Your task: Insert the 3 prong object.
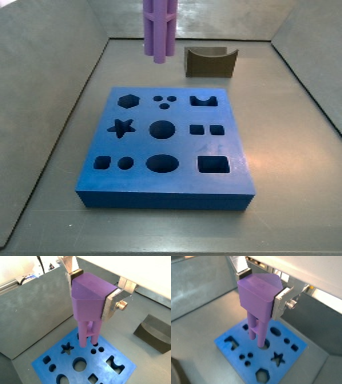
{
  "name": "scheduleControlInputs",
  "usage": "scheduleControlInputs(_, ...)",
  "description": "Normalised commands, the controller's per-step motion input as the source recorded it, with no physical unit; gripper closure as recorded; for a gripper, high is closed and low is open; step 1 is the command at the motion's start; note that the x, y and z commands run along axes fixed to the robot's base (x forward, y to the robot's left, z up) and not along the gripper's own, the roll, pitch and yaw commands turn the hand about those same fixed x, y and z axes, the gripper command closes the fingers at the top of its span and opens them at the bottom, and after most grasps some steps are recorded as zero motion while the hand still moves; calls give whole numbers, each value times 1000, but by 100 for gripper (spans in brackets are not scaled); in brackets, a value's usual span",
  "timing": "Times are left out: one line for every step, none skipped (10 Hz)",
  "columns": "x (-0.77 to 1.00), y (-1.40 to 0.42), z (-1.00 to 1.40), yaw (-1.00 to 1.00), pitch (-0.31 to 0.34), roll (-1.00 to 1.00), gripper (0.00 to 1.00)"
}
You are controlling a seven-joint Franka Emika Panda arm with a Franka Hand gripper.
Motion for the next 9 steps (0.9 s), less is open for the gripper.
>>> scheduleControlInputs(-129, 734, -1000, -109, -66, 21, 100)
scheduleControlInputs(0, 634, -1000, -117, -40, 21, 100)
scheduleControlInputs(43, 363, -769, -66, 0, 47, 100)
scheduleControlInputs(17, 97, -551, -80, 0, 14, 100)
scheduleControlInputs(0, 0, -454, -66, -46, 20, 100)
scheduleControlInputs(-63, 0, -506, -34, -99, 117, 100)
scheduleControlInputs(-9, 0, -469, -40, -74, 163, 100)
scheduleControlInputs(0, 0, -454, -23, -46, 169, 100)
scheduleControlInputs(263, -154, -286, 0, 0, 251, 100)
